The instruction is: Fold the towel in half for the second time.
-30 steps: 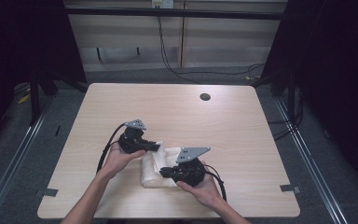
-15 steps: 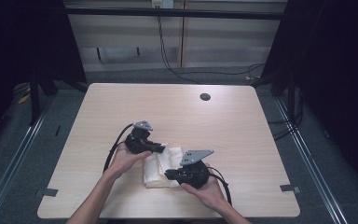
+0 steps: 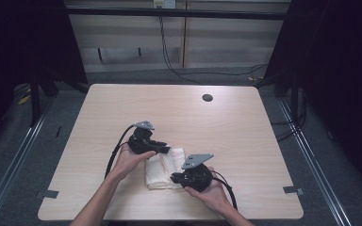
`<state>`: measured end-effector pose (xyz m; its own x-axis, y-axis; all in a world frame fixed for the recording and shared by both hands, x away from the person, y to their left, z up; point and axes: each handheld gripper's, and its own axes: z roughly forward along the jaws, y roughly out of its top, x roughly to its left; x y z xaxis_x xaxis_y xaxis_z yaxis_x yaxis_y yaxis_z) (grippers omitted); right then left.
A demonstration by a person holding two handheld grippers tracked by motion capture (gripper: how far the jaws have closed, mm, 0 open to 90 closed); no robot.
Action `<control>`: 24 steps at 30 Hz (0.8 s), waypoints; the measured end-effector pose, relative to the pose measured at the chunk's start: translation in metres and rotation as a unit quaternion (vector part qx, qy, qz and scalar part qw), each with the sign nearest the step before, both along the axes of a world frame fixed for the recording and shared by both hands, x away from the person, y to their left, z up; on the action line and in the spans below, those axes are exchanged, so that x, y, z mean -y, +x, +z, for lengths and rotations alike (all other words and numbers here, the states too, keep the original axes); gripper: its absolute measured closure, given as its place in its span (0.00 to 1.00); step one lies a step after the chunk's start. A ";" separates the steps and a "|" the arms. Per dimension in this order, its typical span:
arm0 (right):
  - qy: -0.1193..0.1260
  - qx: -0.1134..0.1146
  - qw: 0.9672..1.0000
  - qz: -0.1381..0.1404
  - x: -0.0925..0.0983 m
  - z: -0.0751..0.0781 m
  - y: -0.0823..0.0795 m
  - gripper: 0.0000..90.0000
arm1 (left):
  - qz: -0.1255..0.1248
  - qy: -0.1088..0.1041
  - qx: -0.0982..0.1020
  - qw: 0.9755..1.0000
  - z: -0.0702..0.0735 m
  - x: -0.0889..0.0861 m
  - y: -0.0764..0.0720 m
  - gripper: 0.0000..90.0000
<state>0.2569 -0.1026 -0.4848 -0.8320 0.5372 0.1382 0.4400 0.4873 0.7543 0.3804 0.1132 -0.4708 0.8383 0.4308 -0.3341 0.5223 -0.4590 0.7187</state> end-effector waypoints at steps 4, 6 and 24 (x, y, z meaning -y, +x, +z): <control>-0.001 -0.002 1.000 -0.017 0.004 0.002 -0.001 0.89 | 0.004 -0.009 0.001 1.000 0.002 0.004 0.004 0.78; 0.002 -0.004 1.000 -0.022 0.007 0.004 -0.001 0.88 | 0.004 -0.010 0.001 1.000 0.002 0.006 0.005 0.79; -0.003 -0.007 0.998 -0.064 0.022 0.002 0.005 0.61 | 0.005 -0.019 0.003 1.000 -0.004 0.026 0.004 0.57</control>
